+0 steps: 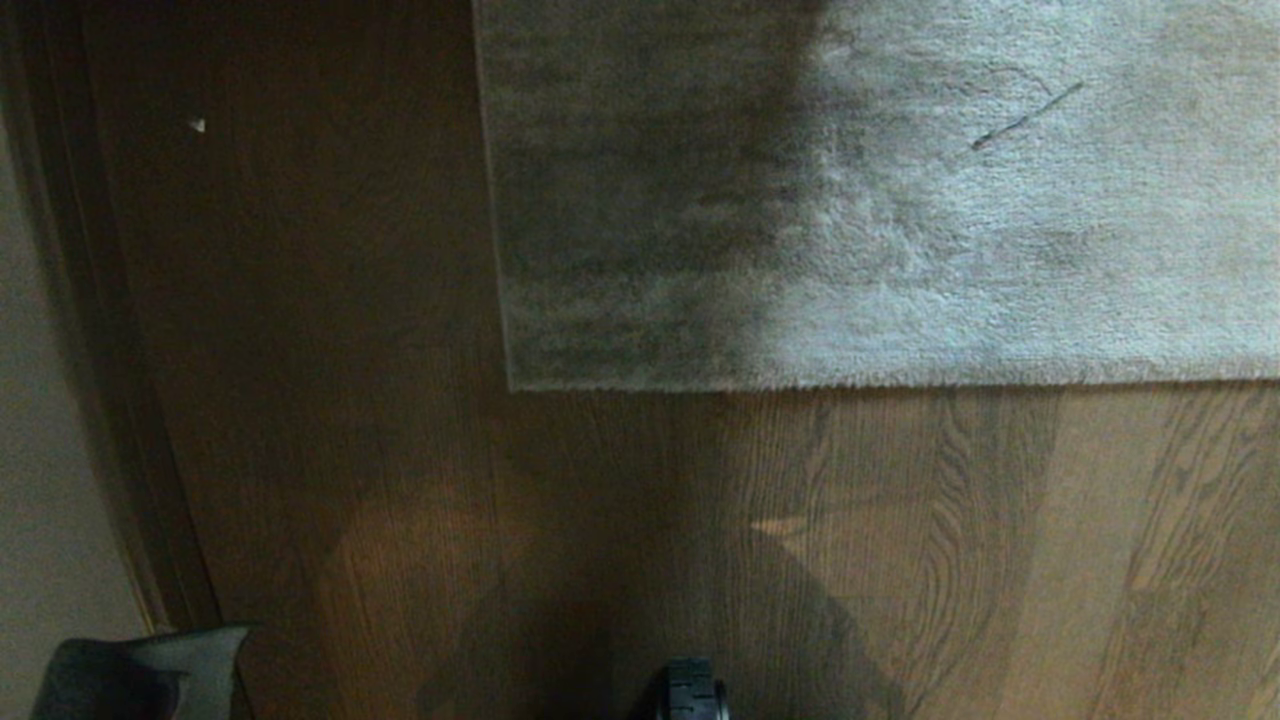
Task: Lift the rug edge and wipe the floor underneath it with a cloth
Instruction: Put down the rag
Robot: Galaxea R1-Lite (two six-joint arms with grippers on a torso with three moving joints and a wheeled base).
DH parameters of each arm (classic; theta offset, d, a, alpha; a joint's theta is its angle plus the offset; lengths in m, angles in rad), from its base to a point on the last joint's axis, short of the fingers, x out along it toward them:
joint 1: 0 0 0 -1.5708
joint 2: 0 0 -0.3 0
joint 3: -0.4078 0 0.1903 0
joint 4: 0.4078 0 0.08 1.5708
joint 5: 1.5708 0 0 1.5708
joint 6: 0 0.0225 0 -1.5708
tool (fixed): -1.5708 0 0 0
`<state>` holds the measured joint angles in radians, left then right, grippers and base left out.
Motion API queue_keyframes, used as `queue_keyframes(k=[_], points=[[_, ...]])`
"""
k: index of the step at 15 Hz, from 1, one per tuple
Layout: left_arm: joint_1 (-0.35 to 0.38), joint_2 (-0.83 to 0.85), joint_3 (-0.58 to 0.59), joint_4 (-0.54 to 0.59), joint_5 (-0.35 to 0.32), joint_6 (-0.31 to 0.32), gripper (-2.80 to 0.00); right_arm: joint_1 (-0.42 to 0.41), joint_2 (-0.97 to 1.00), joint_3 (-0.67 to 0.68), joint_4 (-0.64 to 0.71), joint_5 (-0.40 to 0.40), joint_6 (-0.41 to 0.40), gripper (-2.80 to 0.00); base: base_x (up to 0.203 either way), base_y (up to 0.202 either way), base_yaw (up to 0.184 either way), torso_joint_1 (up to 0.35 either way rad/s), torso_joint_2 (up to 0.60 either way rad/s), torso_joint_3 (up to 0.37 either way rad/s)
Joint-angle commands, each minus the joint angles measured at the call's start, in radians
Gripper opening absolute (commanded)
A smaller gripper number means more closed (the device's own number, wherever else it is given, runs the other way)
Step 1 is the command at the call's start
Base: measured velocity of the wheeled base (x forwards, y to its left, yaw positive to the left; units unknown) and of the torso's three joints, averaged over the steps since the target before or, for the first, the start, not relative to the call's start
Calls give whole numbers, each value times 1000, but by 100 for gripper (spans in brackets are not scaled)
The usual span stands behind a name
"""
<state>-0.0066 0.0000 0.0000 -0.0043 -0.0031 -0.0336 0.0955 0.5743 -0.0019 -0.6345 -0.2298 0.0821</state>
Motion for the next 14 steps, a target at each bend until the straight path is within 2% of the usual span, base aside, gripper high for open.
queue_keyframes(k=[1,4,8,14], points=[[-1,0,0,0,0,-2,-280,1,-272,-2,219,50,-36,-280,0,0,0,0,0,0],[-1,0,0,0,0,-1,-280,1,-292,2,464,102,-96,-280,0,0,0,0,0,0],[0,0,0,0,0,-2,-280,1,-290,2,639,199,-163,-280,0,0,0,0,0,0],[0,0,0,0,0,-2,-280,1,-289,2,639,204,-162,-280,0,0,0,0,0,0]])
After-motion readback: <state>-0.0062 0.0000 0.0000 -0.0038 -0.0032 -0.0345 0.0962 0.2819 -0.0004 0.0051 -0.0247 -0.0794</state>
